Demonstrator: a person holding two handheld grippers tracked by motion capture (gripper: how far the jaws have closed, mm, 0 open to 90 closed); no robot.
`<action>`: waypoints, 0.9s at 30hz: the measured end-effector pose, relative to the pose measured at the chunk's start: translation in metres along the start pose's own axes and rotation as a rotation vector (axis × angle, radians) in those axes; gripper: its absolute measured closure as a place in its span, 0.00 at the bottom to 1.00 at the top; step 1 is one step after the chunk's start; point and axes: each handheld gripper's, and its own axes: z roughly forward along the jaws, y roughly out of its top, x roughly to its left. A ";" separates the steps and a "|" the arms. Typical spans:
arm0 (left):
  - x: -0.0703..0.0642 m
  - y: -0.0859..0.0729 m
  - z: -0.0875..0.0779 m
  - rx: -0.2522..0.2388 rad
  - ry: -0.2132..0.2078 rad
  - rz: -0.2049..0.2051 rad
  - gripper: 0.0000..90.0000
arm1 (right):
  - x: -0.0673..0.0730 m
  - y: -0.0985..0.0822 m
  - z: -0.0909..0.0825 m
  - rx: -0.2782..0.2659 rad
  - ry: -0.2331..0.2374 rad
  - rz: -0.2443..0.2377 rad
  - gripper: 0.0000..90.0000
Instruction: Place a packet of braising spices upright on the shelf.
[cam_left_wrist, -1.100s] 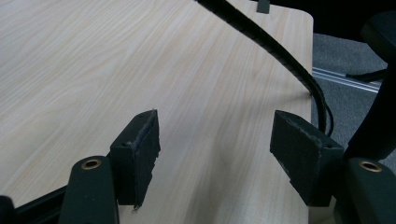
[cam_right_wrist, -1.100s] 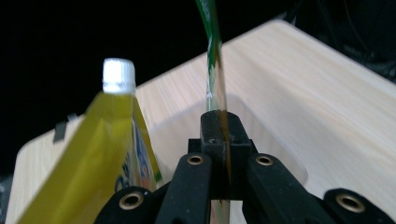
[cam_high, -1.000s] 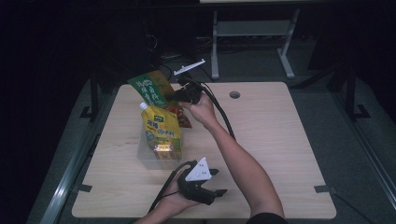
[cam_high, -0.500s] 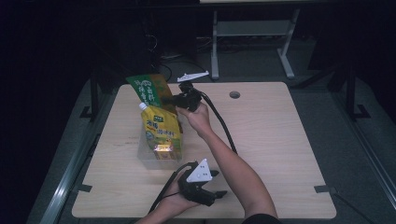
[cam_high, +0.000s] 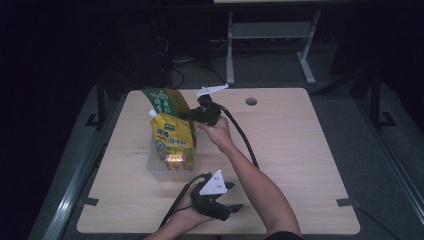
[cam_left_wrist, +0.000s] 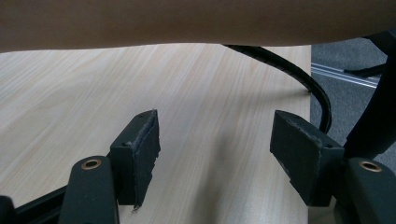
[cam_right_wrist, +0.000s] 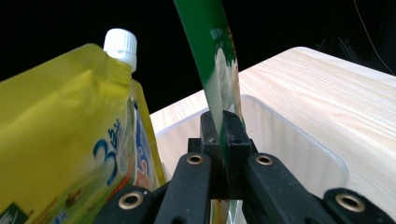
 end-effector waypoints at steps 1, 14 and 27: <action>0.000 0.000 0.000 0.002 0.001 0.004 0.36 | 0.000 -0.001 0.000 0.005 0.005 -0.004 1.00; -0.001 0.000 0.000 0.004 0.001 0.008 0.36 | 0.006 -0.008 -0.007 0.051 0.025 -0.038 1.00; 0.000 0.000 -0.003 0.002 0.007 0.011 0.36 | 0.007 -0.003 -0.010 0.076 -0.043 -0.049 0.98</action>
